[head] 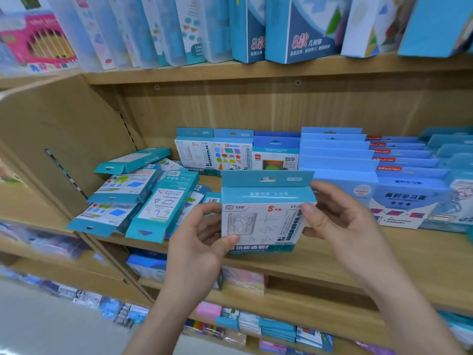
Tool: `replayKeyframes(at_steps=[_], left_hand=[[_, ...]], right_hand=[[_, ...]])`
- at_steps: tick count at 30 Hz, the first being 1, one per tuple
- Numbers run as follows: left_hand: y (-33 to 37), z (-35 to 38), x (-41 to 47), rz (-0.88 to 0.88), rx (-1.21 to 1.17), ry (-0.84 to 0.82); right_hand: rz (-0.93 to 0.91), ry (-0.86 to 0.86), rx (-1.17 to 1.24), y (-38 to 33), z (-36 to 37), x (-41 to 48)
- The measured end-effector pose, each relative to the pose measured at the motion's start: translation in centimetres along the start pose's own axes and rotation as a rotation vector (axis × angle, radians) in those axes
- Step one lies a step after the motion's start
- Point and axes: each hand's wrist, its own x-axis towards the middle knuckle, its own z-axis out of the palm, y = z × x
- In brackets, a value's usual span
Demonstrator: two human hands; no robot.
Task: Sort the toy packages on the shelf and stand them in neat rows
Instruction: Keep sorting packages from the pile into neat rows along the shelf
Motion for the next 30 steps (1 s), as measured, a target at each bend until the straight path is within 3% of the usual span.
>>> replayKeyframes(at_steps=[10, 13, 18, 21, 26, 30], left_hand=[[0.1, -1.8, 1.4, -0.066, -0.108, -0.007], [-0.1, -2.1, 2.1, 0.075, 0.011, 0.011], [-0.6, -2.0, 3.9, 0.451, 0.257, 0.049], [-0.6, -2.3, 5.4, 0.533, 0.281, 0.026], [-1.6, -4.4, 8.1, 0.428, 0.187, -0.094], [-1.8, -8.1, 10.6, 0.295, 0.14, -0.135]], right_hand=[[0.059, -0.026, -0.014, -0.9, 0.9, 2.3], [0.019, -0.052, -0.122, -0.8, 1.2, 2.1], [0.015, -0.019, -0.211, -0.6, 1.5, 1.1], [0.008, 0.017, -0.27, -0.5, 2.4, 0.8], [-0.08, 0.156, -0.341, -1.3, 4.8, 1.8], [-0.079, 0.083, -0.215, -2.1, 8.4, 4.7]])
